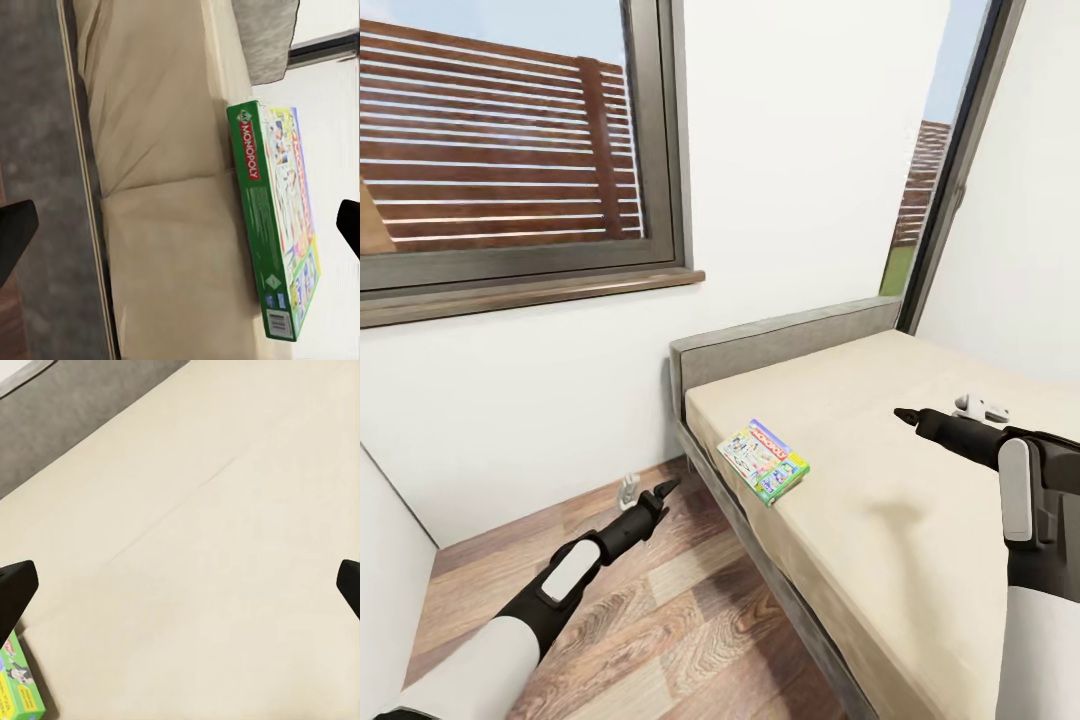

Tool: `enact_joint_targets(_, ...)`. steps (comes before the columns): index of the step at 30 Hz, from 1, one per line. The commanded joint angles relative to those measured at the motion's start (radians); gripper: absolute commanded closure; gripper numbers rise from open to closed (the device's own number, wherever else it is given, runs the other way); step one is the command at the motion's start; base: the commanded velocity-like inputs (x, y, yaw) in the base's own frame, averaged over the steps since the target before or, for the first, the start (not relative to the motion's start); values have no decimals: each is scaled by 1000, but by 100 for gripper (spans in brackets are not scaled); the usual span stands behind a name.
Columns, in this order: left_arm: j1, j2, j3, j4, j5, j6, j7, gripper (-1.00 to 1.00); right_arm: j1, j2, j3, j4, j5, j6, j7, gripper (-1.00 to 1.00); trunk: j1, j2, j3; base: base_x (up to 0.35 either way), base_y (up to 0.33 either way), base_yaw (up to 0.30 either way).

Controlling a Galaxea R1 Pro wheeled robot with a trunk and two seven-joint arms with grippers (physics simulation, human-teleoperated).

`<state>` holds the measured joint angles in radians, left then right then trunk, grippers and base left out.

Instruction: Put all the toys in the child's room - the three board games (two on the bed and one on the table), the two jigsaw puzzles on the table, and the tennis ball on the table - inside the toy box on the table in the child's room.

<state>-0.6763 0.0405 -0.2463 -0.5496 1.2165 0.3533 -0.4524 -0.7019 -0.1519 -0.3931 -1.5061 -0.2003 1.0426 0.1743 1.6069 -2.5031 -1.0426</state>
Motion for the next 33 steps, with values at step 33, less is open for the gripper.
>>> enact_joint_targets(33,-5,3,-13,-118,6,132,-2,-100,1,3,1,-16,1,5,2,-100,6,-3,-51,0,0,-2)
